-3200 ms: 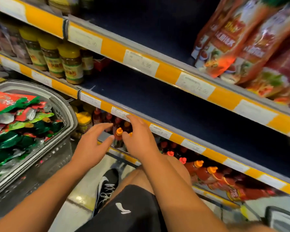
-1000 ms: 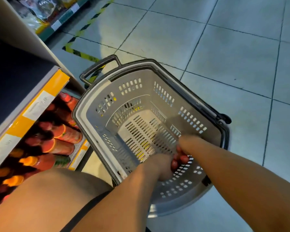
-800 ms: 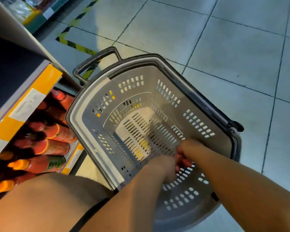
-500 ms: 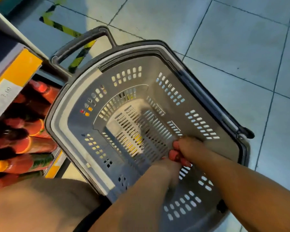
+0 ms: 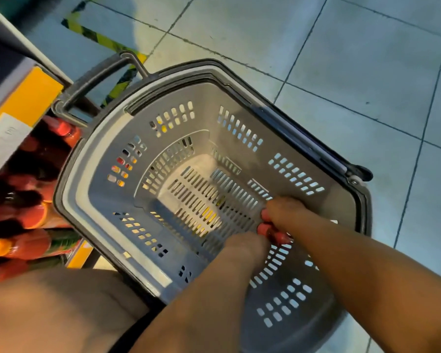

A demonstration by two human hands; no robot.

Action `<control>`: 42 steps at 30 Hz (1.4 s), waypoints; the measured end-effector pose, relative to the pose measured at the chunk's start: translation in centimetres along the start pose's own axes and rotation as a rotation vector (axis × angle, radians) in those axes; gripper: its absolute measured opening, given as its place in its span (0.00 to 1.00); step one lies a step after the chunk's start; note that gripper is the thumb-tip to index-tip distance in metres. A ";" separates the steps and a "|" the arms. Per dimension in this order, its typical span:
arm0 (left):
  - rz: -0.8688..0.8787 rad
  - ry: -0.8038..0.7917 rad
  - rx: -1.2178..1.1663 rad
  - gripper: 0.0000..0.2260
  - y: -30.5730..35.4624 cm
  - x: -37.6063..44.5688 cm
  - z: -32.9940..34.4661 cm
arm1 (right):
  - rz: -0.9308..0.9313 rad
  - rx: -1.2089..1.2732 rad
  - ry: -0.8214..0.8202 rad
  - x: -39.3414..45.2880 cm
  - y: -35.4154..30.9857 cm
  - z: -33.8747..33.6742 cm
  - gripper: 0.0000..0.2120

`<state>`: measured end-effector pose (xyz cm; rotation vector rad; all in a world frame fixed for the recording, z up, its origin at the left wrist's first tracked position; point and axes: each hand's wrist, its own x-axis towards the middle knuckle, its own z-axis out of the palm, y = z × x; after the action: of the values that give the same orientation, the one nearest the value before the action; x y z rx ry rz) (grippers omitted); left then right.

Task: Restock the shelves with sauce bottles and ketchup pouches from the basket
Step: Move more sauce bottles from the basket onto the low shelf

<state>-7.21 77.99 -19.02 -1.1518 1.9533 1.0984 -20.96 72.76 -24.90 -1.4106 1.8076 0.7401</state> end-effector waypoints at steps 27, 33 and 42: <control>0.036 0.732 -0.349 0.08 -1.8 -16.4 -7.7 | -0.233 0.053 0.549 -12.3 -0.4 -2.8 0.12; 0.068 1.074 -0.598 0.09 -4.3 -24.1 -7.3 | -0.433 0.373 0.840 -19.3 -3.2 -6.9 0.13; 0.266 1.600 -0.764 0.14 -9.3 -38.0 -0.2 | -0.836 0.717 1.116 -31.3 -10.9 -7.9 0.11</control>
<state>17.57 89.98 8.82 -2.8497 2.8951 1.1689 -7.32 81.48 5.07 -1.9137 1.5856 -1.2182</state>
